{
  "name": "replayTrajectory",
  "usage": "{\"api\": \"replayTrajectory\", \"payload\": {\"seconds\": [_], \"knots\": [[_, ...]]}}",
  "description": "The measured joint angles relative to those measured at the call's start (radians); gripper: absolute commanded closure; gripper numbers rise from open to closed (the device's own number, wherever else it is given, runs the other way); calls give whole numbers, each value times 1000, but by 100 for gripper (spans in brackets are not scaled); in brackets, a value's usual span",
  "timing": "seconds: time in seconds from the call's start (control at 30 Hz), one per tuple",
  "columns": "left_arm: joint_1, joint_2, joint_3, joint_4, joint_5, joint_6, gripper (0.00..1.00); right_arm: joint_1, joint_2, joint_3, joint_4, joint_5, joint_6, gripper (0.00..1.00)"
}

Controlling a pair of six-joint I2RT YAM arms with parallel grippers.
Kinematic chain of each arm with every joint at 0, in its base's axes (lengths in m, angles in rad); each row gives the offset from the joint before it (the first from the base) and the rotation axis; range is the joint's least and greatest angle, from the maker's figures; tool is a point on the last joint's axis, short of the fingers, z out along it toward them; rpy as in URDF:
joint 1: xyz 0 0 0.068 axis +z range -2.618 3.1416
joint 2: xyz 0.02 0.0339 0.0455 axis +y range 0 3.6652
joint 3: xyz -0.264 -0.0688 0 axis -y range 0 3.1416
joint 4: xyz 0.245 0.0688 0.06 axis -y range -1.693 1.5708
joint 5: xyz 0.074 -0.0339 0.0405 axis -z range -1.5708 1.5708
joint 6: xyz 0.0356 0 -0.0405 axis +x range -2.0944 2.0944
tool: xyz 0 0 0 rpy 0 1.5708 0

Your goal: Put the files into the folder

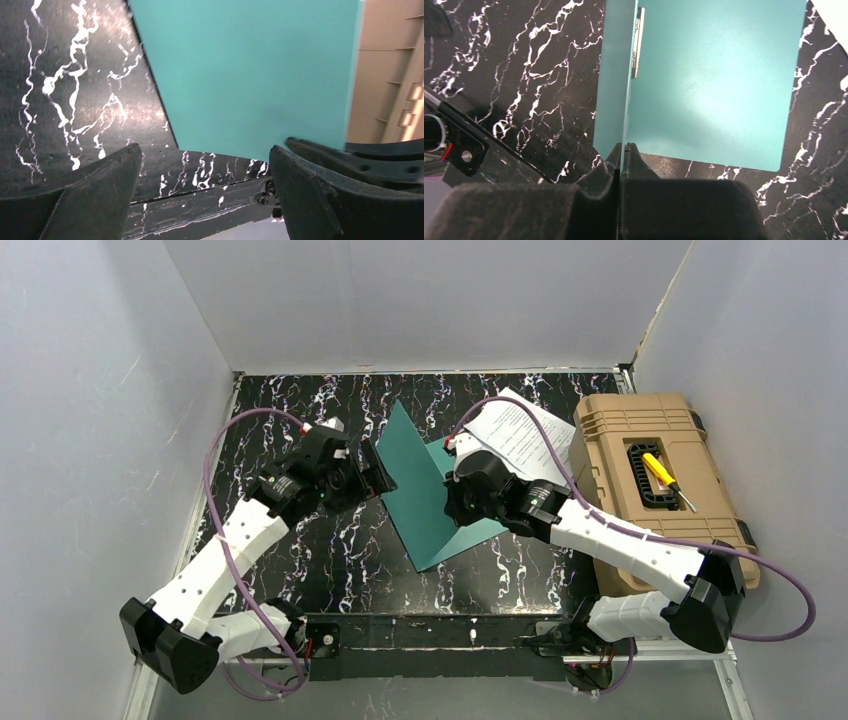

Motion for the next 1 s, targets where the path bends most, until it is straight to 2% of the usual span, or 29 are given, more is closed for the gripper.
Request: {"api": "replayTrajectory", "payload": {"seconds": [0.3,0.67,0.8,1.0], "knots": [[6,138,225,-11,27,12,2,155,59,110,-116,202,24,99],[6,292,303,-15,60,11,4,309,160,230,-219,423,58,99],[6,328,313,-28,71,15,18,369,217,298,-257,510,71,99],[8,351,319,-42,92,38,59,438,295,387,-312,630,80,99]]}}
